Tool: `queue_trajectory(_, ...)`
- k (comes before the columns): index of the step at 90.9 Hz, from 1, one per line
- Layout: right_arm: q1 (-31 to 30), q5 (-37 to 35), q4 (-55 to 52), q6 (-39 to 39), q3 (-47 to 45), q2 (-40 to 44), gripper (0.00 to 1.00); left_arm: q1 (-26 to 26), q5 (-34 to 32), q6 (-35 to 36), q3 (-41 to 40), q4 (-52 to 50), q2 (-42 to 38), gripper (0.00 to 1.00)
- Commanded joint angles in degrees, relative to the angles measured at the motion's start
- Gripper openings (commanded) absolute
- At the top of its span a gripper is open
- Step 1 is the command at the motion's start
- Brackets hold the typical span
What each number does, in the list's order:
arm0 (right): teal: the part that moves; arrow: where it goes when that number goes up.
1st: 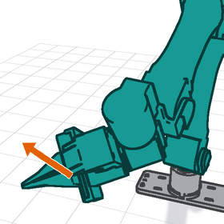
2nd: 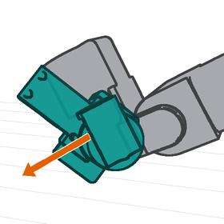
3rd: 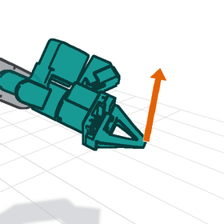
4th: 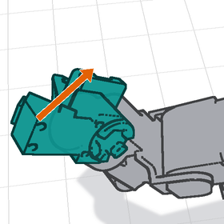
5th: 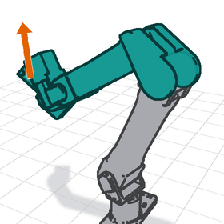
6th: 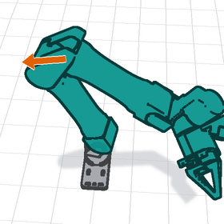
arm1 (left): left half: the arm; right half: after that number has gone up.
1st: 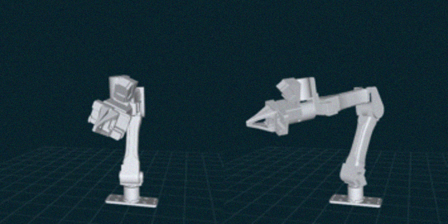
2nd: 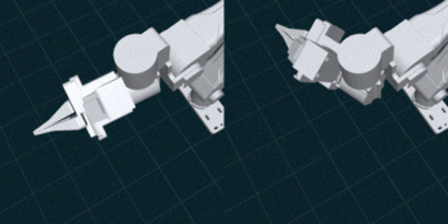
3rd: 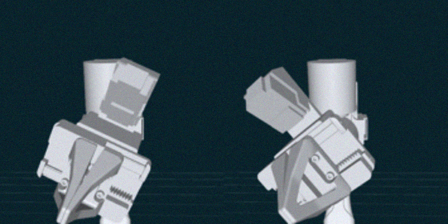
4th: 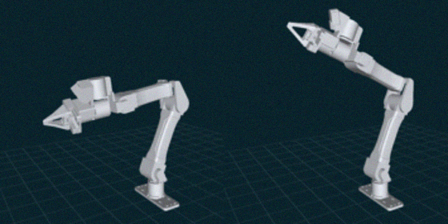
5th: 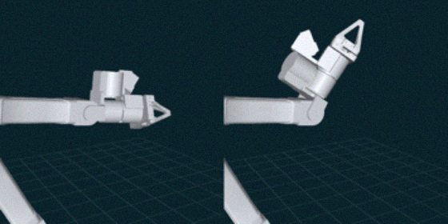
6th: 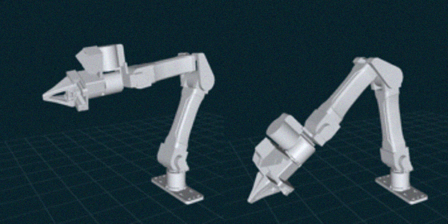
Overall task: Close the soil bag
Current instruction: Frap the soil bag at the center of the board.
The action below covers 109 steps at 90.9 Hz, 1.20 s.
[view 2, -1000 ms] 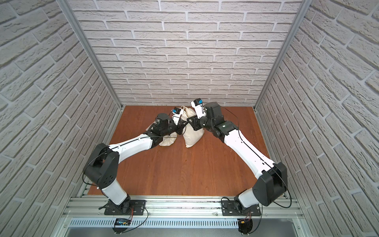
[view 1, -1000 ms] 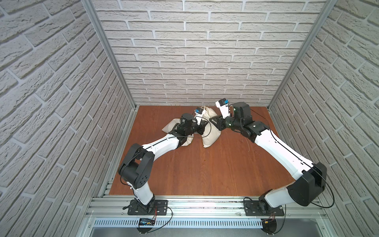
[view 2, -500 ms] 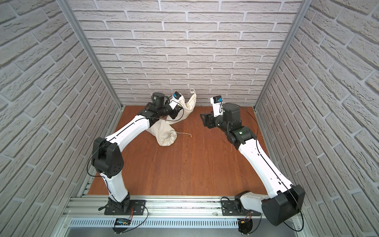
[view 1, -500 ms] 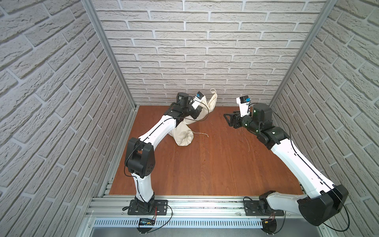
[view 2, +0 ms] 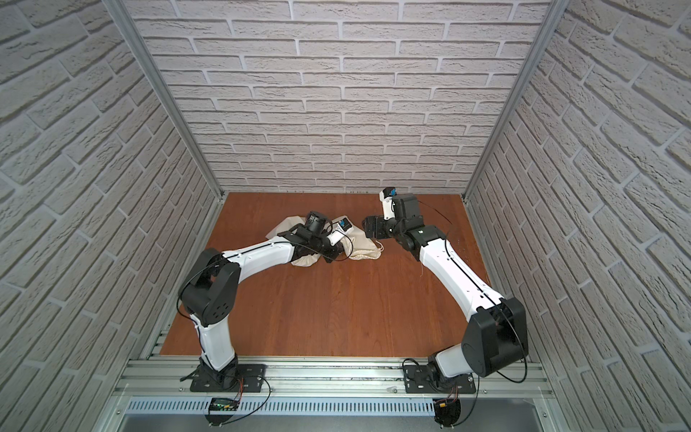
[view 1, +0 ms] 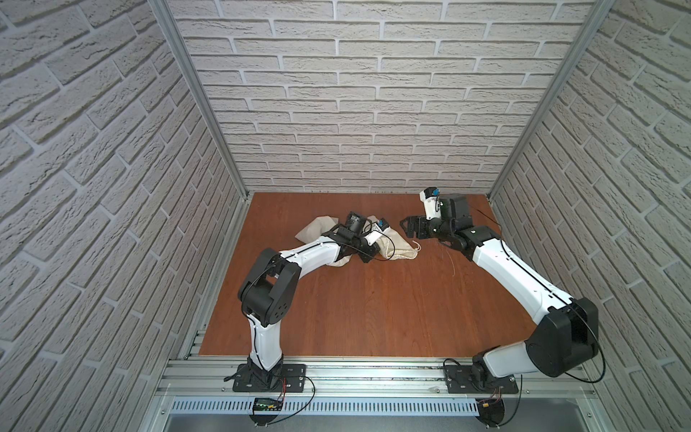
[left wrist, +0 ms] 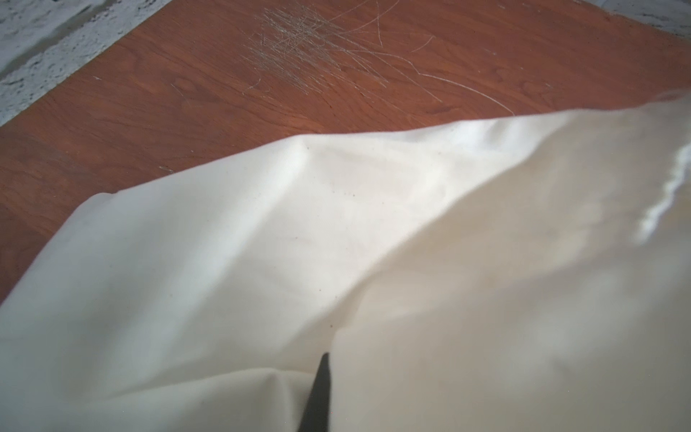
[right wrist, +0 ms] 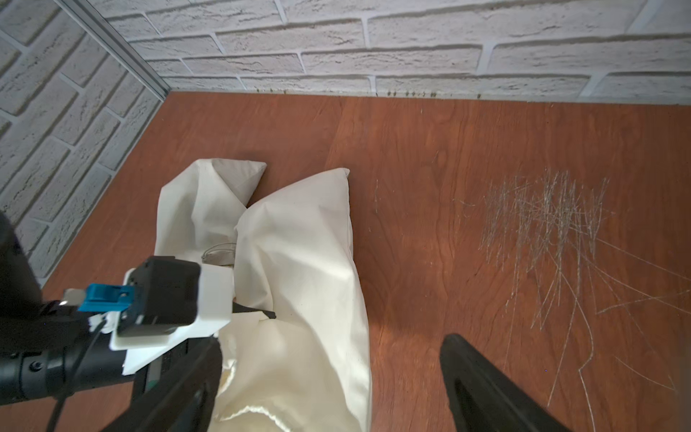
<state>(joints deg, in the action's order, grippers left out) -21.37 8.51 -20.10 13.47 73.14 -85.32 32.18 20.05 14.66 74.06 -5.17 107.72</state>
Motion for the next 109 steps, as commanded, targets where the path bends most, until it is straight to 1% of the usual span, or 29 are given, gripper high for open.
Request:
queue_trajectory(1, -0.5, 1.5, -4.3, -0.2, 3.4, 0.0, 0.95, 0.1, -0.7, -1.9, -0.8, 3.7, -1.6, 0.03)
queue_trajectory(12, -1.2, -1.5, -7.4, -0.5, 0.0, 1.1, 0.94, 0.1, -0.6, -2.3, -1.7, 4.3, -2.0, 0.03)
queue_trajectory(18, -1.2, -2.8, -7.7, -0.3, -1.6, 1.1, 0.91, 0.1, -0.6, -2.3, -1.9, 4.7, -2.0, 0.04)
queue_trajectory(23, -1.2, -2.5, -8.2, 0.0, -2.1, 1.0, 0.86, 0.1, -0.9, -2.6, -1.4, 4.3, -1.8, 0.04)
queue_trajectory(38, -1.2, -3.3, -8.8, 0.8, -3.5, 0.3, 0.67, 0.1, -1.0, -3.2, -1.3, 4.5, -1.7, 0.04)
queue_trajectory(48, -1.2, -2.4, -8.9, 1.1, -4.3, 0.1, 0.59, 0.1, -1.2, -3.4, -1.3, 4.7, -1.7, 0.04)
queue_trajectory(50, -1.2, -2.5, -8.8, 1.2, -4.5, 0.2, 0.55, 0.1, -1.2, -3.4, -1.3, 4.7, -1.7, 0.04)
queue_trajectory(56, -1.2, -2.7, -8.2, 1.3, -5.2, 1.1, 0.38, 0.1, -1.4, -3.4, -1.3, 4.6, -1.7, 0.04)
queue_trajectory(67, -1.2, -3.3, -8.5, 0.8, -5.1, 2.6, 0.11, 0.1, -2.8, -3.4, -2.4, 5.0, -2.0, 0.04)
queue_trajectory(71, -1.2, -3.7, -8.5, 0.5, -5.0, 3.5, 0.04, 0.0, -3.6, -3.5, -3.0, 5.2, -2.1, 0.04)
queue_trajectory(77, -1.3, -4.3, -7.2, -0.1, -5.5, 6.0, 0.03, -0.4, -5.8, -4.1, -4.2, 5.9, -2.1, 0.05)
queue_trajectory(85, -1.2, -5.2, -4.5, -0.2, -6.1, 10.7, 0.03, -2.0, -8.0, -6.6, -7.1, 7.9, -2.2, 0.07)
queue_trajectory(93, -1.2, -5.4, 0.2, 1.0, -7.0, 14.7, 0.03, -4.1, -9.8, -10.1, -12.2, 13.2, -3.4, 0.10)
queue_trajectory(102, -1.4, -2.0, 6.0, 3.1, -8.2, 17.1, 0.03, -4.6, -13.1, -12.4, -18.1, 19.0, -6.7, 0.13)
queue_trajectory(104, -1.6, -1.1, 7.0, 3.5, -8.2, 17.2, 0.03, -4.4, -13.8, -12.7, -19.1, 20.2, -7.8, 0.15)
queue_trajectory(109, -2.3, 0.0, 8.1, 3.9, -7.5, 16.8, 0.03, -3.8, -16.0, -12.9, -21.3, 22.1, -10.4, 0.23)
